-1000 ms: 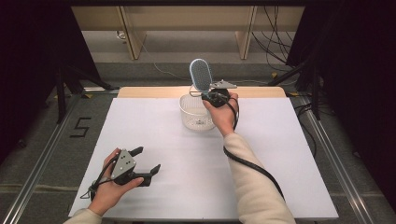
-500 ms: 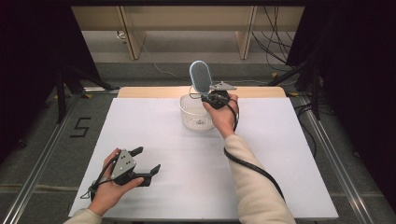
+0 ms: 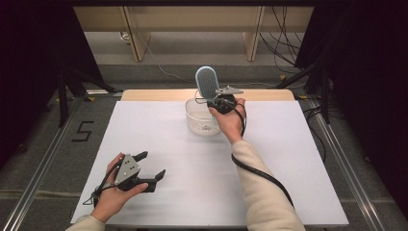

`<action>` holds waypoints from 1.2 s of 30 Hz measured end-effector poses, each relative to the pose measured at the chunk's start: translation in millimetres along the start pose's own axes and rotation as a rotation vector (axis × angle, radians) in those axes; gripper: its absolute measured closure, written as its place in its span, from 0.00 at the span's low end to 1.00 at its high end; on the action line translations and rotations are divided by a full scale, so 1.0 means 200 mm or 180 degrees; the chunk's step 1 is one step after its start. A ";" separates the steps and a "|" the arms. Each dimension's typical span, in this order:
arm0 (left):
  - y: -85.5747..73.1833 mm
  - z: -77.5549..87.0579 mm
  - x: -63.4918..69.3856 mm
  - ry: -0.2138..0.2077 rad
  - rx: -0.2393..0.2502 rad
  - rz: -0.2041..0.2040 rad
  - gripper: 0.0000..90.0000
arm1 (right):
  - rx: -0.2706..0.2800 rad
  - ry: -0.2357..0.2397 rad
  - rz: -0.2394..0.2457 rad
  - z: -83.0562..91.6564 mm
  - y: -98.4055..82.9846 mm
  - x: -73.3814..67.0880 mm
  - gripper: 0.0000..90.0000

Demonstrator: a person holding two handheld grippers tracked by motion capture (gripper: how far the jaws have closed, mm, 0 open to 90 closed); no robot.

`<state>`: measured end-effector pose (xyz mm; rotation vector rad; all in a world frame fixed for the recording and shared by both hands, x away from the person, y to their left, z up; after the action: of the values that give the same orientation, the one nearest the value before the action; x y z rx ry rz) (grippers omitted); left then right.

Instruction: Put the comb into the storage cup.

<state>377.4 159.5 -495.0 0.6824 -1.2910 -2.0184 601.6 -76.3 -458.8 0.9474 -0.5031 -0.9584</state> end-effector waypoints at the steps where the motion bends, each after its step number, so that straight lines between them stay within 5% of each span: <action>1: 0.00 0.00 0.00 -0.0003 0.0001 0.0012 0.13 | -0.0008 0.0006 -0.0011 0.00 0.00 0.00 0.76; 14: 0.00 0.00 0.00 -0.0002 -0.0010 0.0009 0.13 | -0.0170 0.0081 0.0004 0.02 -0.04 0.01 0.55; 36: 0.00 0.00 0.00 -0.0001 -0.0012 0.0017 0.14 | 0.0067 0.0207 0.0125 0.12 0.02 -0.02 0.36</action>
<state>377.5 159.4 -495.5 0.6761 -1.2878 -2.0163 583.5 -82.1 -441.7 0.9811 -0.4760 -0.8858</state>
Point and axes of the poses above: each handheld gripper's, and its own axes: z roughly backward along the jaws, y roughly out of its top, x roughly to its right, the point moved 7 cm from there along -z, roughly forward along the jaws, and after that the axes turned 2 degrees about -x, right-handed, at the moved point
